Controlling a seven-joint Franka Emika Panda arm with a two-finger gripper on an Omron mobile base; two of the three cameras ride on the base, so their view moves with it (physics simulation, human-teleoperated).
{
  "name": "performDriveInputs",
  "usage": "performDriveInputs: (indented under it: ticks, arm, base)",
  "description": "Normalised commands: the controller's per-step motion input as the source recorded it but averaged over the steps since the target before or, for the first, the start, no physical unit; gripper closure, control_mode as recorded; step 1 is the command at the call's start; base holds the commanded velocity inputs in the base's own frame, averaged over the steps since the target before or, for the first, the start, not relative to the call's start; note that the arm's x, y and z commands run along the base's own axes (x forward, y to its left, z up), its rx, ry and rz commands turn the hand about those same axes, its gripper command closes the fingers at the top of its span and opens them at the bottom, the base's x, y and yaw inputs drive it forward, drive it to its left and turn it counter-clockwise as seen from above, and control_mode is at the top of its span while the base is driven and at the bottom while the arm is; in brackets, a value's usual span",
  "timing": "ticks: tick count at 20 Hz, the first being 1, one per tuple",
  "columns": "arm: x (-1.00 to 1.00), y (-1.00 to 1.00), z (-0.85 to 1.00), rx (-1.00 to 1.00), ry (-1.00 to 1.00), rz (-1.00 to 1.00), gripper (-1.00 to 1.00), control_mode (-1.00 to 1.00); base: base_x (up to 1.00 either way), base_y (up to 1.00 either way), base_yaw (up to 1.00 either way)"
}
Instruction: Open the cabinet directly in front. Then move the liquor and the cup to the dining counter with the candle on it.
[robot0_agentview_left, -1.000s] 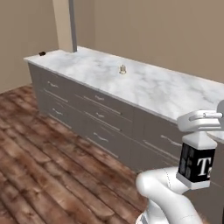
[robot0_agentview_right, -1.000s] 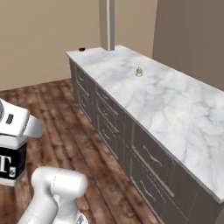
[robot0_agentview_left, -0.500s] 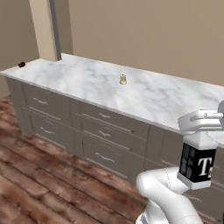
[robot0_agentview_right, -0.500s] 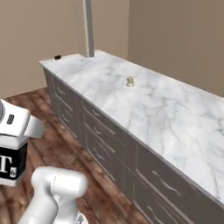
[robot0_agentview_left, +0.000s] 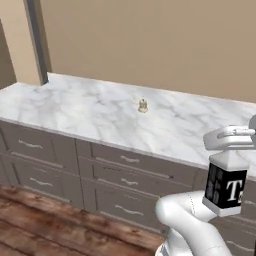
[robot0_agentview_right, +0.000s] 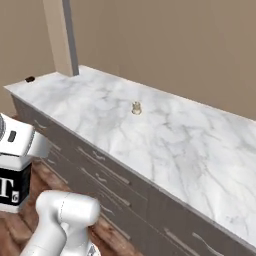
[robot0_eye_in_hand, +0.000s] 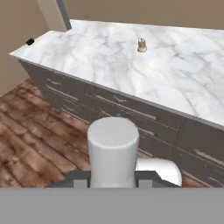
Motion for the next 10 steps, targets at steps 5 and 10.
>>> performDriveInputs:
  ticks: [5,10]
  arm:
    - [0.00,0.00,0.00,0.00,0.00,0.00,1.00,1.00]
    - [0.00,0.00,0.00,0.00,0.00,0.00,1.00,1.00]
  base:
    - [0.99,0.48,-0.36]
    - [0.89,0.51,-0.37]
